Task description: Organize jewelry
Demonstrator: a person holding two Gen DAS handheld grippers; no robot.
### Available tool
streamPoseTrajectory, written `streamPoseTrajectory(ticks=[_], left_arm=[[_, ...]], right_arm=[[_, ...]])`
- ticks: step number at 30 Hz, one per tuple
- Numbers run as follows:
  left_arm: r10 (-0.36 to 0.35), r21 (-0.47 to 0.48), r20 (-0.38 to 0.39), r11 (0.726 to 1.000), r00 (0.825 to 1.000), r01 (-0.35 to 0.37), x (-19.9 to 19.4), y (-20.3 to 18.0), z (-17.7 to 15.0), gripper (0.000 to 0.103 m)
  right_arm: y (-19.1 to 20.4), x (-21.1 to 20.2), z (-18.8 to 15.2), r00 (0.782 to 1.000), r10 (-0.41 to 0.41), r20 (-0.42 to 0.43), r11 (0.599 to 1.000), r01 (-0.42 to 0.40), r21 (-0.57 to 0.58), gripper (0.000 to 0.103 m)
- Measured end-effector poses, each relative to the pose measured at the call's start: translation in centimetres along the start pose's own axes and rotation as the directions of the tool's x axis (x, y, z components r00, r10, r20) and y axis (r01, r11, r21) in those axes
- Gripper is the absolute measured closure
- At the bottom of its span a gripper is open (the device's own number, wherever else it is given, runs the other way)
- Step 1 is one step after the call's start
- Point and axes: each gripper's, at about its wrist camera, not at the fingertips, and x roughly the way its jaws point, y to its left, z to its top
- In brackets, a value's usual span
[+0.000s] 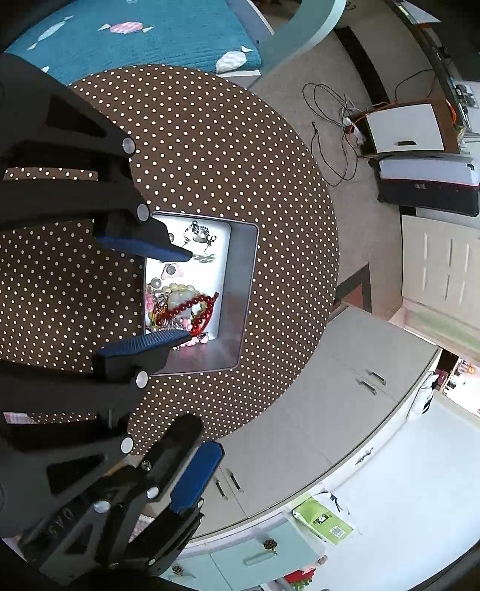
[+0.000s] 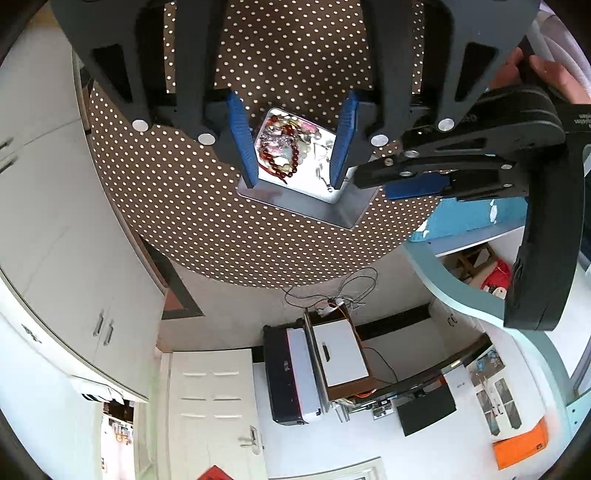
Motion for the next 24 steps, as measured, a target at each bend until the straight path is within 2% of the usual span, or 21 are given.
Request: streamPoseTrajectory(ticks=[6, 12, 15, 23, 24], left_arm=[[0.016, 0.013, 0.011, 1.000, 1.000, -0.016, -1.1, -0.2, -0.7, 0.065], [0.041, 0.047, 0.045, 0.998, 0.998, -0.043, -4.2, -0.4, -2.2, 0.065], [0.056, 0.068, 0.076, 0.996, 0.996, -0.061, -6.2, -0.8, -3.1, 0.050], [0.059, 0.153, 0.204, 0.984, 0.977, -0.091, -13.6, -2.8, -6.8, 0.049], [0.058, 0.157, 0.225, 0.983, 0.973, -0.095, -14.7, -3.0, -7.3, 0.046]], right_arm=[[0.1, -0.9, -0.3, 1.000, -0.015, 0.000, 1.000, 0.015, 0.023, 0.064], [0.5, -3.5, -1.2, 0.998, -0.047, 0.034, 0.997, 0.045, 0.059, 0.064], [1.2, -5.6, -2.1, 0.996, -0.069, 0.064, 0.995, 0.064, 0.074, 0.062], [3.7, -11.9, -4.5, 0.976, -0.142, 0.164, 0.986, 0.124, 0.115, 0.041], [4.0, -12.7, -4.8, 0.972, -0.152, 0.178, 0.984, 0.132, 0.120, 0.039]])
